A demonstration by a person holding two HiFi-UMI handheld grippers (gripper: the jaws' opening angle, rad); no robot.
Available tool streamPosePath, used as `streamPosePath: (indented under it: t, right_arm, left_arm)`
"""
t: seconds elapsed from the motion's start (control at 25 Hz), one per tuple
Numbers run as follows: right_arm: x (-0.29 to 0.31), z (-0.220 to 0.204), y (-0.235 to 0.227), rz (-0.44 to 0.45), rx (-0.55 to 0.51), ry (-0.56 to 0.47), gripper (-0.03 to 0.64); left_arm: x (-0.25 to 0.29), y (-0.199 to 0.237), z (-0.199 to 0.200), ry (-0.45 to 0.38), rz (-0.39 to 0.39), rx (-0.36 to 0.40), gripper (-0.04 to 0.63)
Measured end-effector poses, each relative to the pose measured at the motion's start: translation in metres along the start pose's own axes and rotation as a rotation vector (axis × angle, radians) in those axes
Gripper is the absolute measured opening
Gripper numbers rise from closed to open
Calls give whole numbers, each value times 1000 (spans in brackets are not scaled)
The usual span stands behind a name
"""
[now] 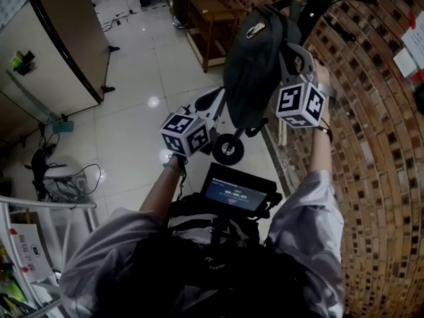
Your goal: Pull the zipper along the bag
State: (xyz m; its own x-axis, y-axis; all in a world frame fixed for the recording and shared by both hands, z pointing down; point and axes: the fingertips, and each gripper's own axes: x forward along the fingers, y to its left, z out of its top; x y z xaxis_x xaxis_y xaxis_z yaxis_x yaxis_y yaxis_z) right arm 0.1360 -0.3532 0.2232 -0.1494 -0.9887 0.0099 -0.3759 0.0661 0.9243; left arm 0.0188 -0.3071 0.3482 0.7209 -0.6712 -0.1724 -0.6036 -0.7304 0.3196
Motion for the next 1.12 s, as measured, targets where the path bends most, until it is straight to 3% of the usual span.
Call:
streamPosePath:
  t: [0.12,0.2,0.72,1.12]
  right_arm:
    - [-2,-2,-7,10,76,-2,5]
    - [-5,-5,-11,27,108,15,5]
    - [-17,-4,-10,142,18,88,5]
    - [-20,-5,-8,137,83,82,5]
  left_arm:
    - [0,3,0,-1,-2,-5,8]
    - [2,3,-2,4,-5,-6,8]
    - [5,-3,-10,37,-30,-14,8]
    - [0,-3,-9,35,-15,-13,8]
